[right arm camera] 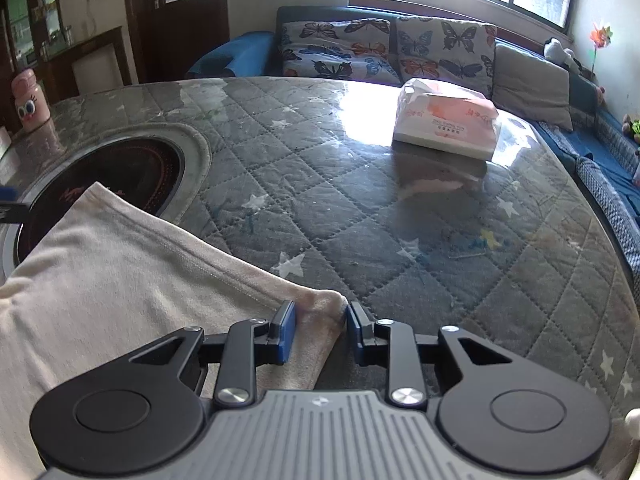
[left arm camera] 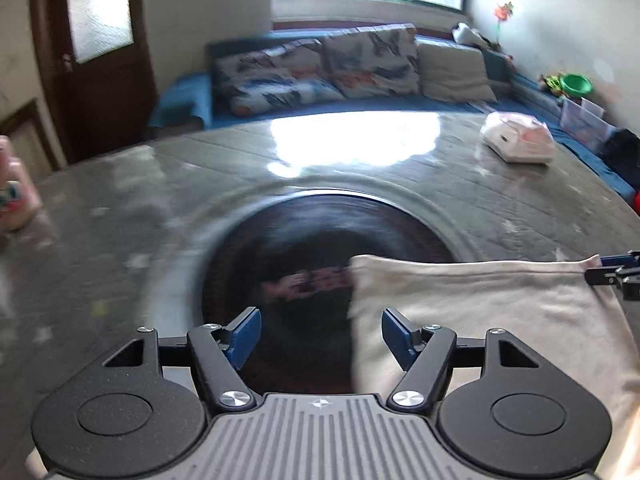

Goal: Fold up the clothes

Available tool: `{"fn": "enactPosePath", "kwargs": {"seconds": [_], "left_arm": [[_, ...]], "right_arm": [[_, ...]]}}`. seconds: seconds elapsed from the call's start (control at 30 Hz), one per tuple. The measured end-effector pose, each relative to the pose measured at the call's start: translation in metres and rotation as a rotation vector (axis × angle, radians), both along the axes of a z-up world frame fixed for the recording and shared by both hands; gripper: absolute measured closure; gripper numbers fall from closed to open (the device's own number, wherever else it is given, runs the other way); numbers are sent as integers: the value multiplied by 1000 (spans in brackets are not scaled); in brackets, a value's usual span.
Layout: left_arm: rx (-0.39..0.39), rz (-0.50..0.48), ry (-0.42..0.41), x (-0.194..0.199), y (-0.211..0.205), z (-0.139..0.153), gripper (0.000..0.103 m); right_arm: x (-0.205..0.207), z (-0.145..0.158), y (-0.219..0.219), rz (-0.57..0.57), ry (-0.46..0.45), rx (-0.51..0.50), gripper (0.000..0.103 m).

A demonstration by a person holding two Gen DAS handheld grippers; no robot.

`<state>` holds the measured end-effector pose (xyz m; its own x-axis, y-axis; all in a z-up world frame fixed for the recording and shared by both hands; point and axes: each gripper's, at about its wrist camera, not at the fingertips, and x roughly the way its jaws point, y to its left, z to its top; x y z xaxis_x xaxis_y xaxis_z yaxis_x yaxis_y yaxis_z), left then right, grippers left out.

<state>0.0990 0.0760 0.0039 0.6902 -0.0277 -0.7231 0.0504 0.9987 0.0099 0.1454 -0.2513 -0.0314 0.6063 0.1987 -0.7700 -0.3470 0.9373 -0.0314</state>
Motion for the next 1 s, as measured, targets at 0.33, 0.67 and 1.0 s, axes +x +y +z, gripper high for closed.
{"fn": "enactPosePath", "kwargs": {"seconds": [0.33,0.67,1.0], "left_arm": [[70,-73,22,38,-28,-27,67],[114,-31,0,60,-23,-29,99],[144,65,-30,94,0,-29,99]], "right_arm": [[5,1,16,71,-33,-51,94],[37,4,39,122,-85,-91,94],[97,-7,70,139,-109,-104,94]]}}
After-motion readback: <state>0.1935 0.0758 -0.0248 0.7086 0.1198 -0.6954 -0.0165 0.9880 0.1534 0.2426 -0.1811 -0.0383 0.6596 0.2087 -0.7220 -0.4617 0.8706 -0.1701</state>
